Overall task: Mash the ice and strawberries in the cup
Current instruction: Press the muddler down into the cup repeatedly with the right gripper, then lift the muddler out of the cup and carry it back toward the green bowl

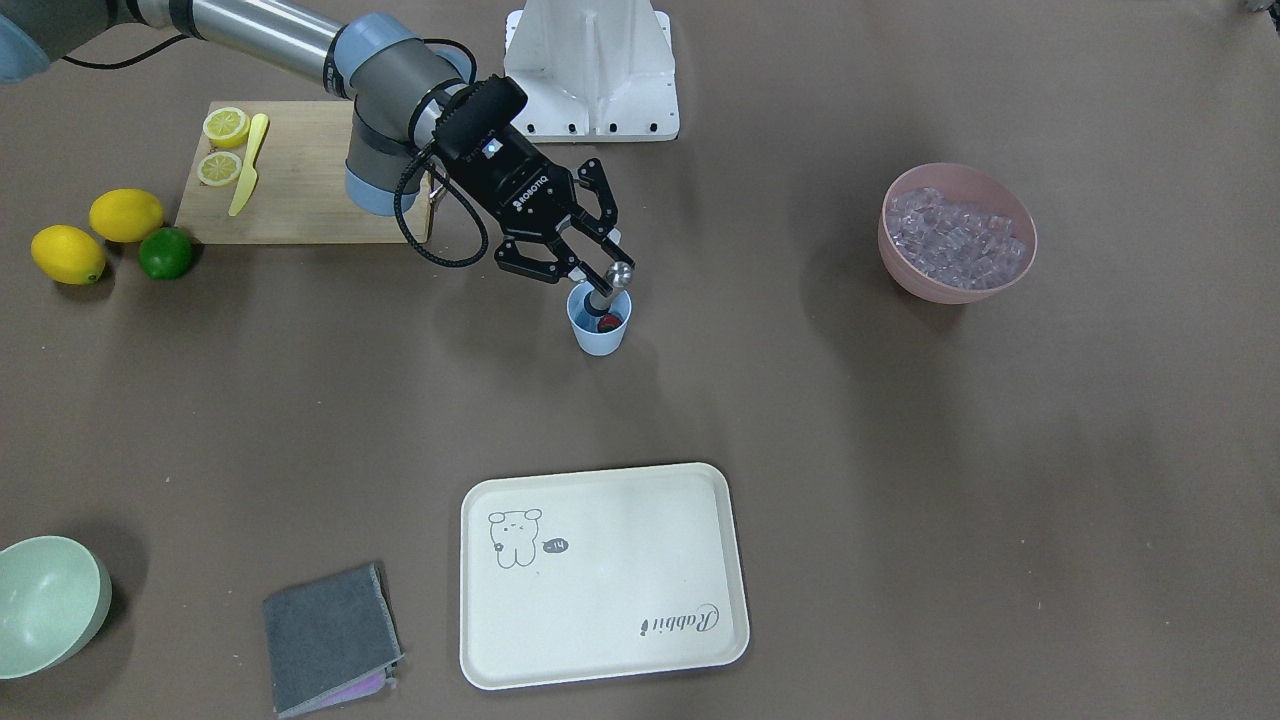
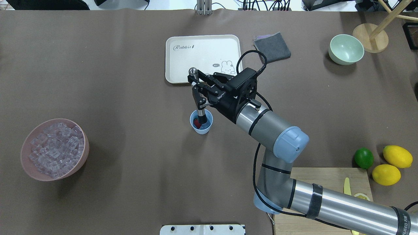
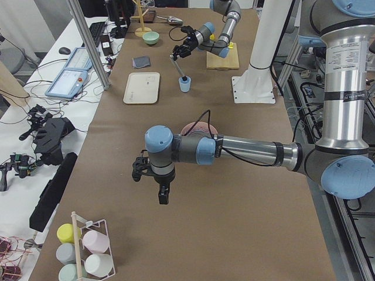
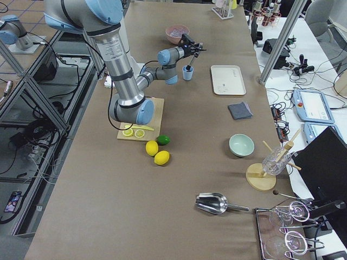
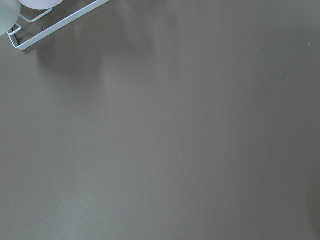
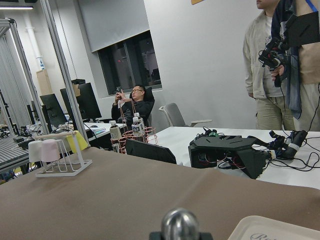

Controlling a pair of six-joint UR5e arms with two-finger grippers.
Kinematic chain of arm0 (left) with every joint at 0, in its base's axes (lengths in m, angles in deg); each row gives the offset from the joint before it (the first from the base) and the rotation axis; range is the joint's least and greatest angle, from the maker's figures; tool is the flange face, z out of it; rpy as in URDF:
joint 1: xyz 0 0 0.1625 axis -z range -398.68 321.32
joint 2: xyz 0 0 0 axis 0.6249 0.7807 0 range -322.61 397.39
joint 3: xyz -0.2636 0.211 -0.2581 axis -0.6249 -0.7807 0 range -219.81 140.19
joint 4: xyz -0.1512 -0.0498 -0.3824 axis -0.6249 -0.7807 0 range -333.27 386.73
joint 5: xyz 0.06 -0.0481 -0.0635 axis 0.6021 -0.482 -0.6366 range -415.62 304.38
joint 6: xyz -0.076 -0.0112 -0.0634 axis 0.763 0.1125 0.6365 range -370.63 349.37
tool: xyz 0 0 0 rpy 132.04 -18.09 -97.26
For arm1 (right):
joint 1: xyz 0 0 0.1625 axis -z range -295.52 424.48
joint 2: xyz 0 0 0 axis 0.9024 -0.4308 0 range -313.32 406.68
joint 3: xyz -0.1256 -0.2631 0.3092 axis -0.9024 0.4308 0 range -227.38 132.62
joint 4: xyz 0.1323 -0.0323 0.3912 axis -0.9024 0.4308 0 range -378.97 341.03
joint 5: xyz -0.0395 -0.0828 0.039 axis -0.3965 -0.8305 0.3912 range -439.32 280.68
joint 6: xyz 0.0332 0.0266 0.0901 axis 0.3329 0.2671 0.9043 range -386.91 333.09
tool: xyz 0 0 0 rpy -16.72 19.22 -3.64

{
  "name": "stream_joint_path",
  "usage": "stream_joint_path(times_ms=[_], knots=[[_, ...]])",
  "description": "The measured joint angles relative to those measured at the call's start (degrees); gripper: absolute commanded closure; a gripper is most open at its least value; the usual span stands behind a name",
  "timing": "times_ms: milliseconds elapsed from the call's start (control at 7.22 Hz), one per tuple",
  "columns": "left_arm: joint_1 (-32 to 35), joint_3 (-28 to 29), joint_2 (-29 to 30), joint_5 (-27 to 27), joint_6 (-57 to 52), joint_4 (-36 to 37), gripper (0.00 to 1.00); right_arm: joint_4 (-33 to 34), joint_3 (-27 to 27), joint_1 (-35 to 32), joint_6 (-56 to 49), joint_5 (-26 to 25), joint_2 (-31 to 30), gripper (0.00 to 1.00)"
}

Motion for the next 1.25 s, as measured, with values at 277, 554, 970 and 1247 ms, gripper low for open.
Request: stream_joint_path(times_ms=[277, 554, 970, 1247], knots=[[0.0, 0.1, 0.1, 0.0, 0.0, -0.1, 0.02, 0.0, 1.6, 0.4, 0.0, -0.1, 0.0, 1.0], [0.0, 0.1, 0.4, 0.0, 0.0, -0.1, 0.02, 0.1, 2.2, 0.5, 0.2, -0.2, 0.4, 1.0], [0.0, 0.3, 0.7, 0.0, 0.0, -0.1, 0.02, 0.1, -0.6, -1.0, 0.3, -0.1, 1.7, 1.0], [-0.1, 0.2, 0.7, 0.0, 0.0, -0.1, 0.02, 2.0, -5.5, -2.6, 0.5, 0.0, 2.2, 1.0]])
